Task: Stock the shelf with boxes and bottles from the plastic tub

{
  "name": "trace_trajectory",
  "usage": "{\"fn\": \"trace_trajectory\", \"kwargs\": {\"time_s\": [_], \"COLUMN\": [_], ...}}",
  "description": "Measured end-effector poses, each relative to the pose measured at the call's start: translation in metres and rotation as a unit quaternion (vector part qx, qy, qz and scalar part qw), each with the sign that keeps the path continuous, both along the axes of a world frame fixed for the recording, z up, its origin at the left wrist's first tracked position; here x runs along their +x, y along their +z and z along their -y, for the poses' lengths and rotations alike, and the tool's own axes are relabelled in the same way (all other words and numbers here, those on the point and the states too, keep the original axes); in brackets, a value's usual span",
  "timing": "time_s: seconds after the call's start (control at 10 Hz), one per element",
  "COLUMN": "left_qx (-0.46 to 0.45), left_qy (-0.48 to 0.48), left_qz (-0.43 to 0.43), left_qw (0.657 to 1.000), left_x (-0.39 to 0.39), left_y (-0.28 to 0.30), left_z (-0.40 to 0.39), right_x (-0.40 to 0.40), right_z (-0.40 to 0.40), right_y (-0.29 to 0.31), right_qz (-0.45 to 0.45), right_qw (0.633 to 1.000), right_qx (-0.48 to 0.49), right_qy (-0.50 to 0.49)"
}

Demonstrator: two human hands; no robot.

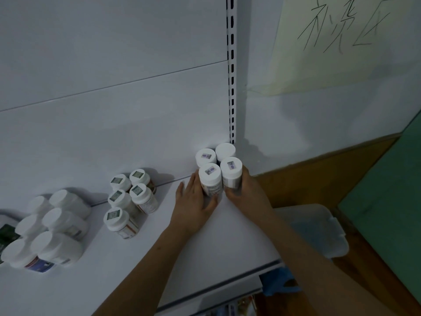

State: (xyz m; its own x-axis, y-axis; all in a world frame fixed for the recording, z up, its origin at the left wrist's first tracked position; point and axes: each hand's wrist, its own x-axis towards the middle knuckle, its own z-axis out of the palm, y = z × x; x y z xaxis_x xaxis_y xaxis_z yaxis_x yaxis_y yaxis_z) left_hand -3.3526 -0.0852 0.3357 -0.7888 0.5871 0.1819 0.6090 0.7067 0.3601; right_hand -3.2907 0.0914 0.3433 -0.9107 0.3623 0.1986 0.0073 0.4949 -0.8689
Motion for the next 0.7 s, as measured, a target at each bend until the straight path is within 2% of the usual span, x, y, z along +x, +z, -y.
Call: {"fn": "trace_trajectory", "kwargs": {"time_s": [0.2, 0.4, 0.6, 0.7], "left_qx": [-0.025, -0.041, -0.012, 0.016], "left_qy": [0.002, 0.007, 0.029, 0.05], "left_qz": [-0.008, -0.006, 0.01, 0.059], "left_qw": [1.0, 0.999, 0.999, 0.997], "left_x": [-0.004, -0.002, 0.003, 0.019], "left_y": [-0.007, -0.005, 0.002, 0.01], "left_z": [0.0, 0.001, 0.004, 0.018], "right_x": [-0.003, -0.001, -0.001, 0.008], "right_z": [-0.004, -0.004, 0.0, 0.001], "right_y": [-0.007, -0.005, 0.004, 0.012], "right_qz": [0.015, 0.034, 0.063, 0.116], "right_qw": [0.999, 0.999, 0.998, 0.991], "right_qx": [0.042, 0.039, 0.002, 0.055], "right_qy": [-0.004, -0.001, -0.003, -0.046]}}
